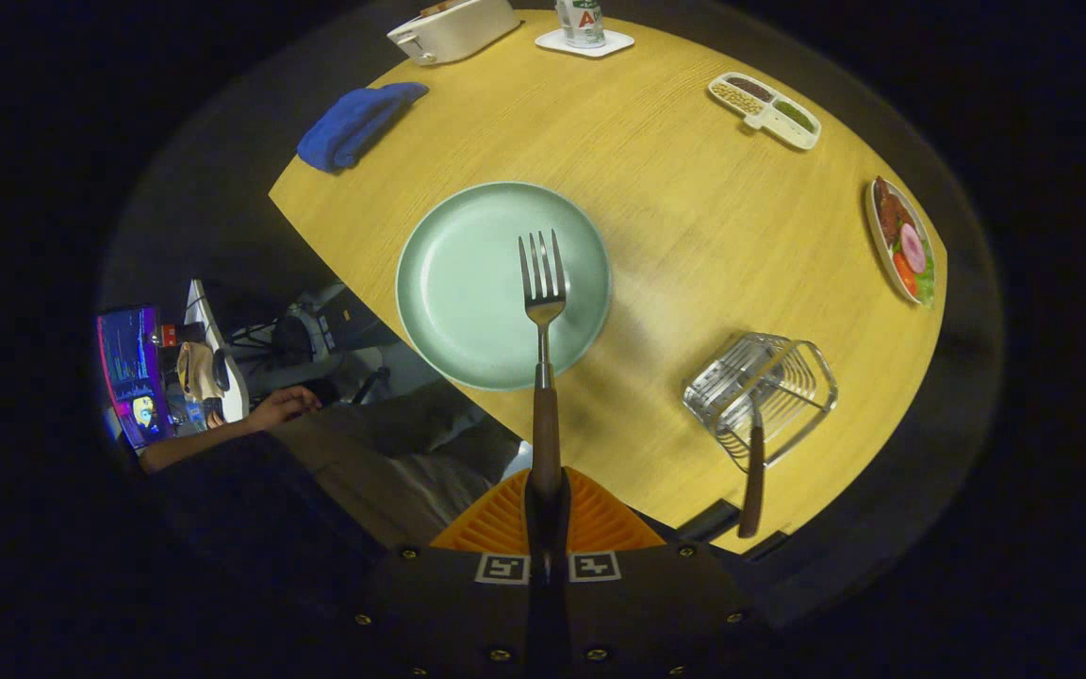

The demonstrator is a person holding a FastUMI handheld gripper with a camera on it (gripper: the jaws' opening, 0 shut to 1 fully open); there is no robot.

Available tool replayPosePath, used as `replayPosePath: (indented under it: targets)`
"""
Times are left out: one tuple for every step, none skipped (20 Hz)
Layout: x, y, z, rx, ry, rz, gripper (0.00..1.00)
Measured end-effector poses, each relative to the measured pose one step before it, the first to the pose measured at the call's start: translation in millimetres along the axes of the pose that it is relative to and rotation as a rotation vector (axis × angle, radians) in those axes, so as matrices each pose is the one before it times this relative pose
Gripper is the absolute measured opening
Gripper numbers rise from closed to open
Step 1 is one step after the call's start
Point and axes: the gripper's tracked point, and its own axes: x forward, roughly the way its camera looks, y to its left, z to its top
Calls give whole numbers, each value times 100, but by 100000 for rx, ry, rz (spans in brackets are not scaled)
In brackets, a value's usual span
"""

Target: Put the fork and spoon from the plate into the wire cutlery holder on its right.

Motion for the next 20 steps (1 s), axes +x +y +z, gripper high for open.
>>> replayPosePath:
  targets:
    - [-840, -933, -880, 57, 1521, -1742, 1]
    - [-642, -610, -882, -276, 1048, -1298, 1]
    - [-698, -703, -680, 148, 880, -1029, 1]
    - [-503, -586, -1011, 387, 1334, -521, 1]
    - [-439, -706, -1001, 477, 2044, -368, 1]
    - [-269, -843, -531, 776, 897, -1333, 1]
    - [-208, -1197, -593, 948, 569, -1561, 1]
    - [-136, -1061, -658, 1692, 1199, -1591, 1]
    - [-110, -883, -695, 1387, 1232, -1184, 1]
    - [-118, -902, -647, 834, 1486, -474, 1]
    - [-68, -672, -430, 1127, 1490, 221, 1]
    - [-13, -571, -545, 1526, 1833, 556, 1]
    - [49, -622, -434, 553, 2296, 47, 1]
    - [139, -614, -142, -56, 2464, -432, 1]
    - [231, -638, -16, 257, 2003, -575, 1]
    - [228, -480, 168, -190, 2295, -135, 1]
    - [188, -368, 180, -491, 2749, 212, 1]
    - [333, -386, 231, -551, 2511, 36, 1]
    - [308, -404, 471, -740, 2380, -206, 1]
    - [191, -347, 635, -657, 1767, -352, 1]
